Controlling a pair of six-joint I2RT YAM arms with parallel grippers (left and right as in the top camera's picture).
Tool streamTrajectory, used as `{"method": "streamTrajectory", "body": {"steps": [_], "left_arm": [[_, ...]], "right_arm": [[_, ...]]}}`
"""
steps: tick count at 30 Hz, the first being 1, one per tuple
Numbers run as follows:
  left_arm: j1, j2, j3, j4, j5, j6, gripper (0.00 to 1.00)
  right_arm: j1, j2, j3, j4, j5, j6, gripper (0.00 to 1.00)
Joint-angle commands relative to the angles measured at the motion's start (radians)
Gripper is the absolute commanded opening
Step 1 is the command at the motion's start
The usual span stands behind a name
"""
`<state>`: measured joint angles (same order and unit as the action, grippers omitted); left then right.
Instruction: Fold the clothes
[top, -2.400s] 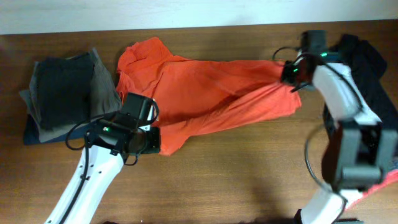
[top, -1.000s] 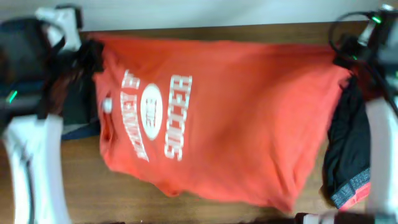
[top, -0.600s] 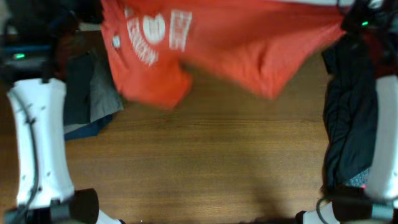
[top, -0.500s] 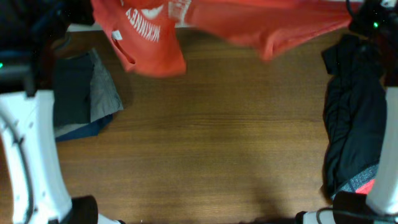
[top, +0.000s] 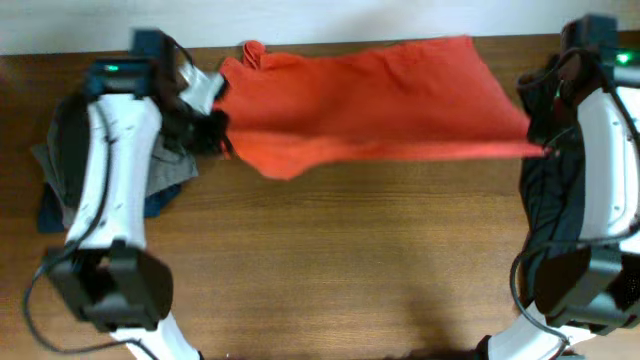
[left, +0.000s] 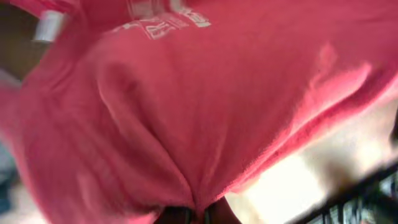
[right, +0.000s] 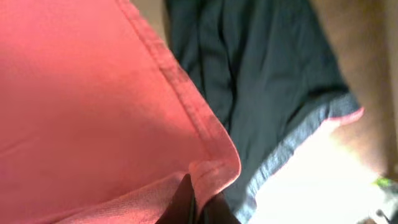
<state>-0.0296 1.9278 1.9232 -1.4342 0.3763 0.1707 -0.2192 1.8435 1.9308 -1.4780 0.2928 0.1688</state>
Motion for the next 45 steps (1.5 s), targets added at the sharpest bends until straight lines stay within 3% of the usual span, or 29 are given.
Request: {"method": "streamTrajectory", "body": {"steps": [1, 12, 21, 32, 45], "left_arm": [[-0.003, 0.018, -0.143, -0.014, -0.006, 0.052, 0.0], [-0.002, -0.006, -0.467, 0.017, -0.005, 0.005, 0.0], [-0.002, -0.254, -0.78, 0.146, -0.006, -0.077, 0.0], [0.001, -0.557, -0.94, 0.186, -0.089, -0.215, 0.0], [0.0, -0.541, -0.94, 0.639, -0.059, -0.257, 0.06]], "right_arm": [[-0.046, -0.014, -0.116, -0.011, 0.054, 0.025, 0.04], [-0.084, -0.02, -0.44, 0.01, -0.092, 0.031, 0.04], [-0.097, -0.116, -0.705, 0.129, -0.144, 0.075, 0.04], [-0.163, -0.321, -0.715, 0.127, -0.143, 0.076, 0.04], [-0.1, -0.322, -0.715, 0.465, -0.238, 0.072, 0.08]]}}
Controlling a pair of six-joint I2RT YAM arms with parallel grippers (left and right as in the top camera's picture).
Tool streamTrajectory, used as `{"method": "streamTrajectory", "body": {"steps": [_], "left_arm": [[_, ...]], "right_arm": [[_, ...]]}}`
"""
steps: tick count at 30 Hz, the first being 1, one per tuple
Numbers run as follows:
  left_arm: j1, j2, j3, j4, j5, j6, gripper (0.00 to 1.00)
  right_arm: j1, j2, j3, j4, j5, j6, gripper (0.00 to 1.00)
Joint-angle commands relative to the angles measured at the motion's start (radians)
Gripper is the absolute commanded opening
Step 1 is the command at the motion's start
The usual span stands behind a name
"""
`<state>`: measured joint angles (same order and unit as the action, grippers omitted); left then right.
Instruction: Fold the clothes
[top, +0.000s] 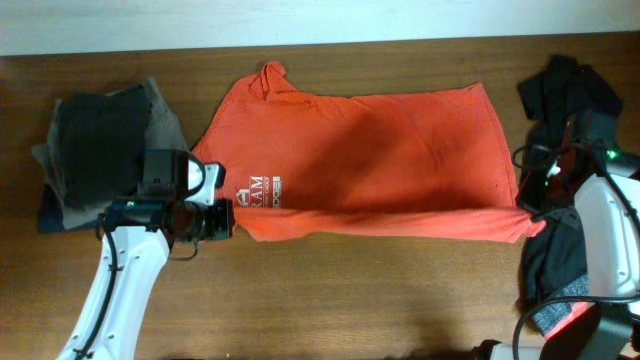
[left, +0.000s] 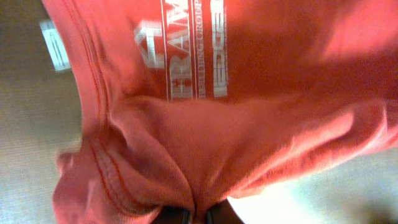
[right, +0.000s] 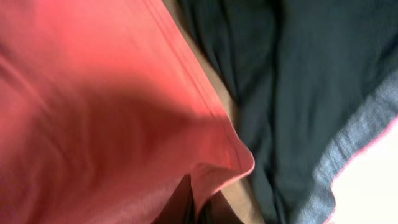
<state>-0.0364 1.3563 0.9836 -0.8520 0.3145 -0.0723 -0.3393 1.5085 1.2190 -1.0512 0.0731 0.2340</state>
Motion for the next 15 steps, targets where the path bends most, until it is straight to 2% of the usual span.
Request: {"method": "streamTrajectory", "body": {"steps": [1, 15], "left_arm": [[0.006, 0.042, 0.0, 0.078, 0.003, -0.014, 0.07], [0.006, 0.322, 0.0, 0.311, 0.003, -0.014, 0.06]], "right_arm": [[0.025, 0.018, -0.003, 0.059, -0.02, 0.006, 0.08], [0.064, 0.222, -0.003, 0.325, -0.022, -0.043, 0.13]]}}
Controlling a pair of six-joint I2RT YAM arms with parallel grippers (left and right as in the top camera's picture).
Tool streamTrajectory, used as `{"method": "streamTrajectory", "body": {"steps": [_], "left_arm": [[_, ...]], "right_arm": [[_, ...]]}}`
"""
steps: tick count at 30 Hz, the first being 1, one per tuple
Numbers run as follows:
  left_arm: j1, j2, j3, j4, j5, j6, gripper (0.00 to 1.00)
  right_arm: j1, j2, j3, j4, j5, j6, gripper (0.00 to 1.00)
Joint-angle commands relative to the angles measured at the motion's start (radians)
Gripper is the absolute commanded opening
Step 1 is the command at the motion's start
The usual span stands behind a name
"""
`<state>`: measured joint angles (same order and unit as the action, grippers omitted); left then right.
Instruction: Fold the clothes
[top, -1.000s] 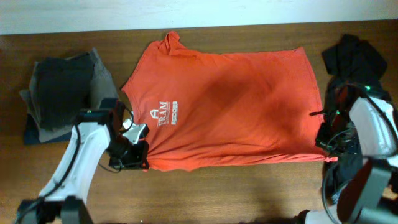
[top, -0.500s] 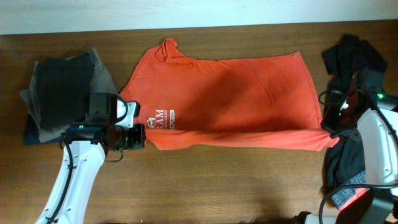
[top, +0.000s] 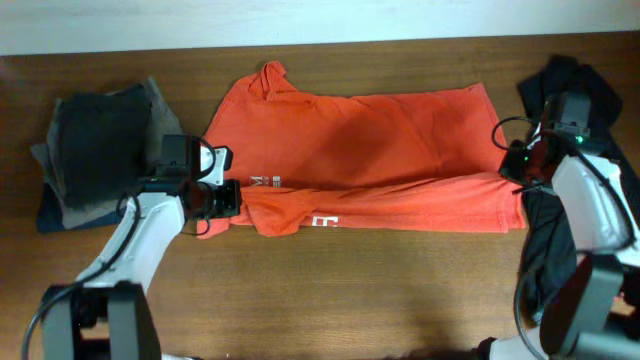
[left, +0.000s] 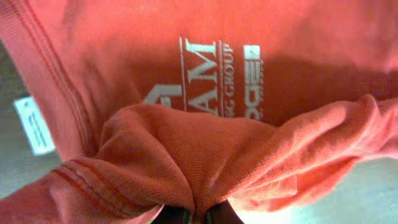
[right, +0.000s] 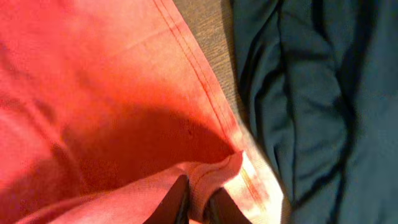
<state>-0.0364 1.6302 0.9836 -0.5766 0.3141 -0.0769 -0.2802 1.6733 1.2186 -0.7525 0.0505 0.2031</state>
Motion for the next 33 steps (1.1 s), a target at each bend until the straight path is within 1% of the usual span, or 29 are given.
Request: {"method": "streamTrajectory", "body": {"steps": [1, 4, 8, 9, 12, 13, 15, 16, 17, 21, 24, 27, 30, 33], "left_arm": [[0.006, 0.058, 0.0, 0.047, 0.003, -0.009, 0.06], [0.006, 0.08, 0.0, 0.086, 0.003, -0.009, 0.06], [0.006, 0.094, 0.0, 0.146, 0.003, -0.01, 0.1], [0.006, 0.094, 0.0, 0.156, 0.003, -0.01, 0.14], [0.006, 0.094, 0.0, 0.199, 0.003, -0.01, 0.16], [0.006, 0.094, 0.0, 0.211, 0.003, -0.01, 0.19], [0.006, 0.094, 0.0, 0.231, 0.003, -0.01, 0.28], [0.006, 0.094, 0.0, 0.237, 0.004, -0.01, 0.41], [0.006, 0.094, 0.0, 0.238, 0.004, -0.01, 0.48], [0.006, 0.093, 0.003, 0.189, 0.064, -0.009, 0.56], [0.006, 0.092, 0.008, 0.13, 0.127, -0.009, 0.59], [0.006, 0.092, 0.008, 0.081, 0.172, -0.009, 0.59], [0.006, 0.092, 0.008, 0.016, 0.184, -0.009, 0.6], [0.001, 0.092, 0.006, -0.035, 0.183, 0.01, 0.59]], "right_arm": [[0.005, 0.073, -0.003, 0.035, 0.001, -0.012, 0.14], [0.005, 0.121, -0.003, 0.055, 0.001, -0.012, 0.13], [0.005, 0.171, -0.003, 0.081, -0.019, -0.011, 0.16], [0.005, 0.181, -0.003, 0.089, -0.029, -0.012, 0.16], [0.005, 0.189, -0.003, 0.117, -0.051, -0.012, 0.22], [0.005, 0.189, -0.003, 0.126, -0.057, -0.011, 0.25], [0.005, 0.189, -0.001, 0.138, -0.071, -0.011, 0.33], [0.005, 0.189, 0.002, 0.138, -0.07, -0.011, 0.38], [0.005, 0.188, 0.006, 0.136, -0.07, -0.012, 0.4], [0.004, 0.169, 0.048, 0.086, -0.066, -0.012, 0.49], [0.004, 0.151, 0.105, 0.027, -0.052, -0.012, 0.56], [0.004, 0.139, 0.161, -0.043, -0.05, -0.012, 0.57], [0.004, 0.134, 0.209, -0.14, -0.05, -0.012, 0.59], [0.004, 0.134, 0.21, -0.227, -0.05, -0.012, 0.63]]}}
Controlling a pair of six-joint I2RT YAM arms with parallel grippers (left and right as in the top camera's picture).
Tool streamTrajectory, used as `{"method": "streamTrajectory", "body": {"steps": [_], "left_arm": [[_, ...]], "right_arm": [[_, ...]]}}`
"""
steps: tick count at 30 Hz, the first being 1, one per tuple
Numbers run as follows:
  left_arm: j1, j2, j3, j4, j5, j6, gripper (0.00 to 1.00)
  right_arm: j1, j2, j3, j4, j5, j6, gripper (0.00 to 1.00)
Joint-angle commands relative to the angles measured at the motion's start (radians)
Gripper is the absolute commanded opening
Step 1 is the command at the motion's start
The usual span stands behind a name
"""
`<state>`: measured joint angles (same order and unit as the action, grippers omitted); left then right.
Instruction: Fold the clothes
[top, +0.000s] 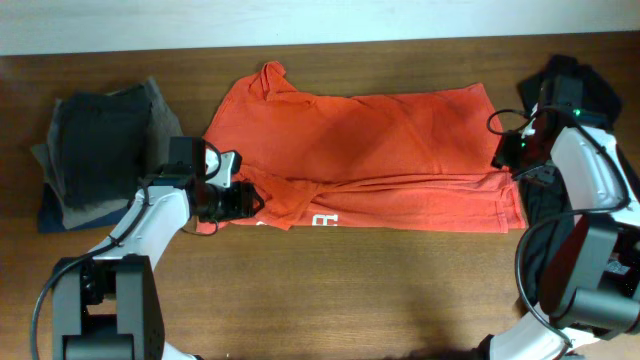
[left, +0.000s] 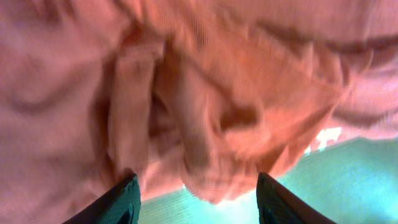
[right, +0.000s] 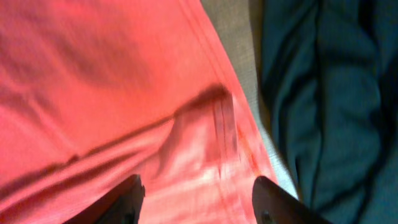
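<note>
An orange T-shirt (top: 380, 150) lies spread across the table, its near strip folded back over itself with a white print (top: 325, 218) showing. My left gripper (top: 240, 200) stands open over the bunched left end of the fold (left: 205, 124), fingers (left: 121, 199) wide apart and holding nothing. My right gripper (top: 505, 160) is open over the shirt's right edge (right: 155, 124), with its fingers (right: 273, 199) spread and nothing between them.
A stack of dark and grey folded clothes (top: 95, 150) sits at the left. A heap of dark garments (top: 565, 85) lies at the far right, beside the shirt's edge (right: 329, 93). Bare wood (top: 350, 290) runs along the near side.
Both grippers were shut on the shirt's folded edge and are now open. The shirt has been let go and lies folded, with its left end bunched under my left gripper.
The shirt first hung stretched between both shut grippers over the far side. It then lay spread on the table with both grippers holding its near edge. That edge was then doubled back over the shirt. Now both grippers have let go.
</note>
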<state>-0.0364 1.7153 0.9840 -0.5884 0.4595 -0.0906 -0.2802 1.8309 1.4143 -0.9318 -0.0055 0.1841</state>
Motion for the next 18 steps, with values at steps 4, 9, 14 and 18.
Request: {"method": "streamTrajectory", "body": {"steps": [4, 9, 14, 18], "left_arm": [[-0.021, 0.007, -0.005, -0.023, 0.03, 0.039, 0.6], [-0.063, 0.007, -0.005, -0.007, 0.013, 0.038, 0.6], [-0.105, 0.007, -0.005, -0.02, -0.073, 0.037, 0.59], [-0.114, 0.007, -0.005, -0.014, -0.09, 0.034, 0.59]], "right_arm": [[0.005, -0.023, -0.019, -0.089, 0.006, 0.007, 0.65], [0.004, -0.022, -0.051, -0.09, 0.006, 0.007, 0.65], [0.004, -0.022, -0.053, -0.091, 0.006, 0.007, 0.65], [0.004, -0.022, -0.053, -0.093, 0.006, 0.007, 0.66]]}}
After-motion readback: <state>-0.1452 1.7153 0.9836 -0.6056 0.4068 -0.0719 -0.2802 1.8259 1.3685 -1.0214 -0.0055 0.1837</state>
